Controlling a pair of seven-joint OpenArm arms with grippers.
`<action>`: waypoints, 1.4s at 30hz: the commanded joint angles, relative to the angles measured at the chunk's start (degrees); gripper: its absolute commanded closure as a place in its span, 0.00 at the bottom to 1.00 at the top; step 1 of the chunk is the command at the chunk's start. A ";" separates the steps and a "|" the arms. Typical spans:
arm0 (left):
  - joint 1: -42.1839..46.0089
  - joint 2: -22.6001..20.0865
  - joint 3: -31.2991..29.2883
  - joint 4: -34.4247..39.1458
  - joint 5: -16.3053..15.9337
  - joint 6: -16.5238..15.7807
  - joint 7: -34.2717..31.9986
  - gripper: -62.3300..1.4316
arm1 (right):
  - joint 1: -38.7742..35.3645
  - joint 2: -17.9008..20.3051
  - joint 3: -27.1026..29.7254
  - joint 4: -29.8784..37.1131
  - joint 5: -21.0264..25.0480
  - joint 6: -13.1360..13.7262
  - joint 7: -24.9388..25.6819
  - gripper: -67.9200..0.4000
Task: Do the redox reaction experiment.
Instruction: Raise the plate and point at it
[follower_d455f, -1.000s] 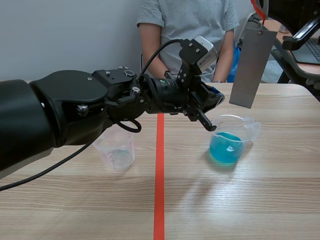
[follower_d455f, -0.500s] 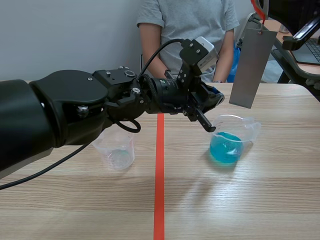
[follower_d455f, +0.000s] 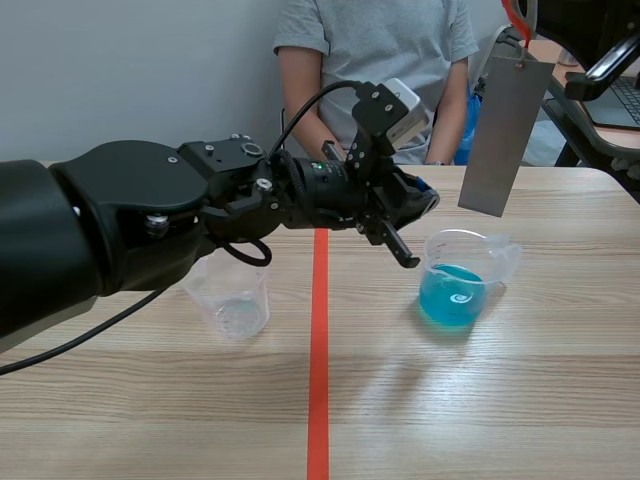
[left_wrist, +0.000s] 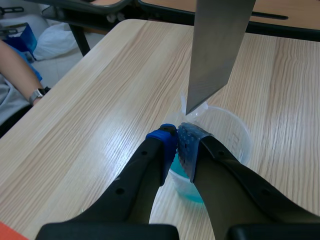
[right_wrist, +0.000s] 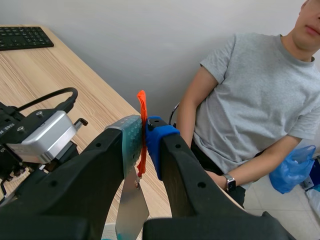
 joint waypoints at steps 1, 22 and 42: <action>0.50 -2.49 -1.60 1.81 -1.33 -0.79 1.25 0.90 | 0.68 0.92 0.79 0.79 0.87 0.33 0.87 0.97; 56.94 -34.34 -48.09 28.70 -1.73 5.99 -2.80 0.90 | 0.68 0.92 0.79 0.79 0.83 0.33 0.83 0.97; 92.37 -26.77 -61.96 29.27 -1.73 9.90 -10.51 0.90 | 0.68 0.92 0.79 0.79 0.81 0.33 0.83 0.97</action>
